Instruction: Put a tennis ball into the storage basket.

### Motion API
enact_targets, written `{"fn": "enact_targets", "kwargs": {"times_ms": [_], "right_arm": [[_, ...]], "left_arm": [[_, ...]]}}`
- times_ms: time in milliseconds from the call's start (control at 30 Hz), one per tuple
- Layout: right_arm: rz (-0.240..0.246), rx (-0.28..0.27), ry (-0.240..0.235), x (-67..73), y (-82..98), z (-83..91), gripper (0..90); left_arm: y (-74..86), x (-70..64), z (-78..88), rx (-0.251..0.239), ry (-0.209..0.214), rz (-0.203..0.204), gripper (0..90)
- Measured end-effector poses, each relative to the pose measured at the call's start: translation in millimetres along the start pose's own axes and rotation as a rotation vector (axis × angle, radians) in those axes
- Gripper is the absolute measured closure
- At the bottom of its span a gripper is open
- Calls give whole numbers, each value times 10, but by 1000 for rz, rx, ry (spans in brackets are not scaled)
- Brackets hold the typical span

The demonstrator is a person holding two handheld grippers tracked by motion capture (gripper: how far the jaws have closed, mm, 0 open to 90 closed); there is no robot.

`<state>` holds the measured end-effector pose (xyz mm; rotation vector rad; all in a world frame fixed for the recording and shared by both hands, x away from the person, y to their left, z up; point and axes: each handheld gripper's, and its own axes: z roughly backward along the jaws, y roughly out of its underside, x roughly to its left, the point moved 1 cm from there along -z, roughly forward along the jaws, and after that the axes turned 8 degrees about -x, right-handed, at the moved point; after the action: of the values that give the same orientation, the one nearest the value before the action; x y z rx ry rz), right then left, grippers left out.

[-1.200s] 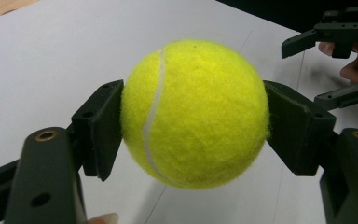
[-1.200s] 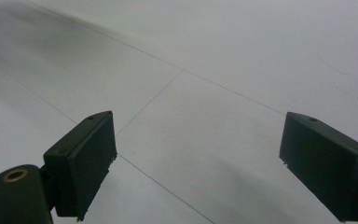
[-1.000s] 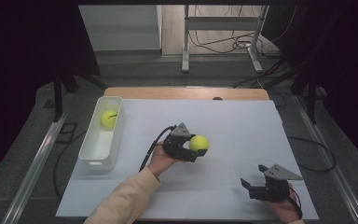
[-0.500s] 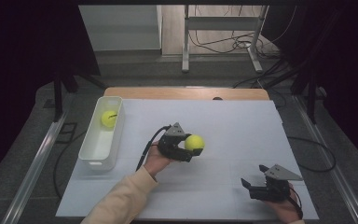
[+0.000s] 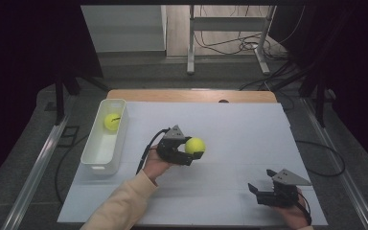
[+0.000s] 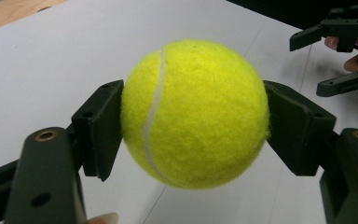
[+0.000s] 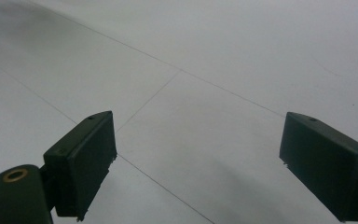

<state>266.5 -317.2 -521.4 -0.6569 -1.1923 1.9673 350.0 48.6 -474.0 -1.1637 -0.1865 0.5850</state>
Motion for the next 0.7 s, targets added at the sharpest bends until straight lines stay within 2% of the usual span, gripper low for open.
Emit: {"fn": "enact_targets", "kwargs": {"times_ms": [700], "right_arm": [[4,-3,-1,1,1,4,112]], "left_arm": [[52,105,237,-17,-46,18,265]]}}
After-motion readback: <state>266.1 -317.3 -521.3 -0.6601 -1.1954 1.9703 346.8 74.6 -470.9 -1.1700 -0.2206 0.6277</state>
